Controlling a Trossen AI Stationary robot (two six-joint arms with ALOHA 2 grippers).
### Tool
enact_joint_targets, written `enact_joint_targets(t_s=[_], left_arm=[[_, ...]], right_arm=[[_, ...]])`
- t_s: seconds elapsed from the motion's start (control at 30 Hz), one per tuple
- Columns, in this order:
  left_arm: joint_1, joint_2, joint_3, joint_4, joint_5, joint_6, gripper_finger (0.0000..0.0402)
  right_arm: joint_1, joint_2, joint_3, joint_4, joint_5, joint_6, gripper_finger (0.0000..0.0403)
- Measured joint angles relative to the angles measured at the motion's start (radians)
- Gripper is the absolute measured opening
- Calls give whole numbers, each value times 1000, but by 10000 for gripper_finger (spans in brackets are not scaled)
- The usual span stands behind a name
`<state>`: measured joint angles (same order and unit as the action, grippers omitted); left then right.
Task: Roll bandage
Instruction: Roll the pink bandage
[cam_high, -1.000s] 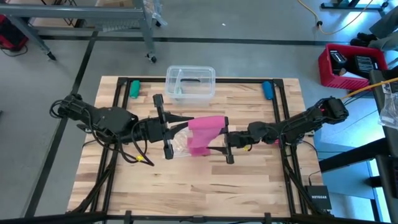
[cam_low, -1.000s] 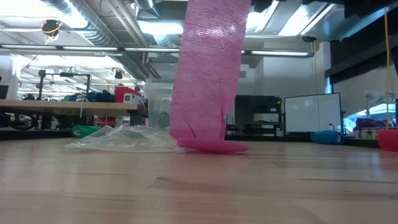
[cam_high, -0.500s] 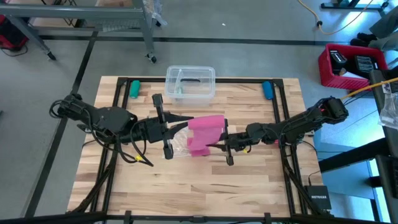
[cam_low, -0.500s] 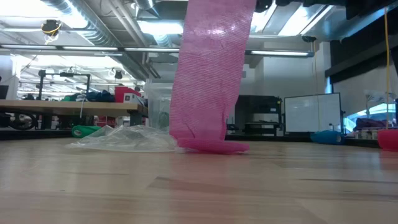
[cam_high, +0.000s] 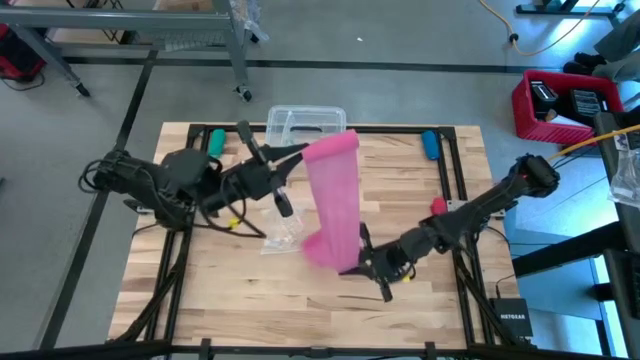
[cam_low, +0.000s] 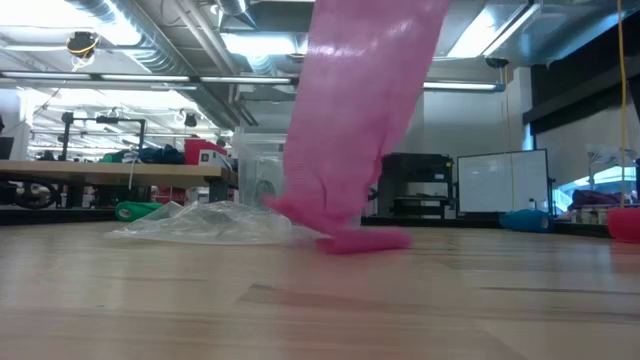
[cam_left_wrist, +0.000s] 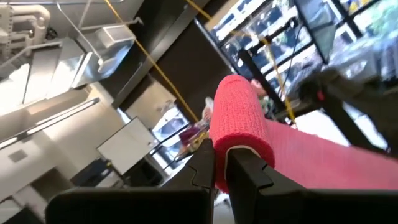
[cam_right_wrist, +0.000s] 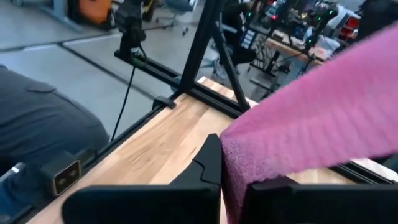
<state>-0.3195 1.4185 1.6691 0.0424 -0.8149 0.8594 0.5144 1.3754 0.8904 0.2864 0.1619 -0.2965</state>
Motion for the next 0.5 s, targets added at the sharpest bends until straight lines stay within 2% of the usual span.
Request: enact_joint_targets(t_s=[0.23, 0.5], left_arm=[[28, 0, 0, -177, 0, -6, 8], [25, 0, -77, -217, -1, -66, 5]], right_arm=[[89, 0, 201, -290, 136, 0, 3], [211, 0, 380, -404, 271, -1, 2]])
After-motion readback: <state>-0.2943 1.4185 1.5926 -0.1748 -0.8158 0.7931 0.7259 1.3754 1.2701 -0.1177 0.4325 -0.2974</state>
